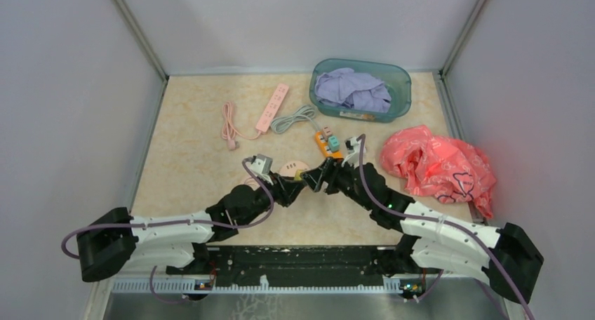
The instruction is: Insert the plug
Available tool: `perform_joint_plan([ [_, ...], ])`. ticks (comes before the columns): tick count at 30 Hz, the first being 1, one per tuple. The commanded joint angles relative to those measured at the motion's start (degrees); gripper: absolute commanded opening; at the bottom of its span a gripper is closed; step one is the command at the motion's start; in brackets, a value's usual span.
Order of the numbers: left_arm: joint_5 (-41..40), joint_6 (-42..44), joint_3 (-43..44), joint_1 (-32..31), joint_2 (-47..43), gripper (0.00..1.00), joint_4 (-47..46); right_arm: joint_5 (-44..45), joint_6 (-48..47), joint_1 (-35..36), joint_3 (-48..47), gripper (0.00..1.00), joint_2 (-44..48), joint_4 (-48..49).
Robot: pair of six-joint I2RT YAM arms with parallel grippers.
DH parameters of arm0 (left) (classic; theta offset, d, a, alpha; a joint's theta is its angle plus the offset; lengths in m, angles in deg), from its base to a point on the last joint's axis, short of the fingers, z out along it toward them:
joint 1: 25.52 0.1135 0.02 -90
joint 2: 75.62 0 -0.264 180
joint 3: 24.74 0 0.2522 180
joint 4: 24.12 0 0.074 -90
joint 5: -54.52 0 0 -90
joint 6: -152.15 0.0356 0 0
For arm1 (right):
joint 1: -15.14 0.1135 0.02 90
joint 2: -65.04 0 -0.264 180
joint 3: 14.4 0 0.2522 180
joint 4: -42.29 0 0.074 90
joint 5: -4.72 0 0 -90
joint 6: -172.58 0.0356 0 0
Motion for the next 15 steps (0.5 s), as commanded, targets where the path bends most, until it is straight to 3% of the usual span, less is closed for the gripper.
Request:
perform_joint_plan([
  [1,4.1,4.6,-1.1,1.9,-3.0,0.0,-1.7,-2.3,-8.5,0.0,-1.3,0.76,2.0,2.5],
  [8,20.0,8.0,-2.9,10.4,-7.8,0.0,0.1,-10.3,-22.6,-3.3,-4.8,0.91,4.3,-5.4],
  [15,36.7,9.4,-4.0,18.8,-11.7,0.0,1.8,-21.5,-31.5,-7.0,-4.5,0.94,7.6,-5.9],
])
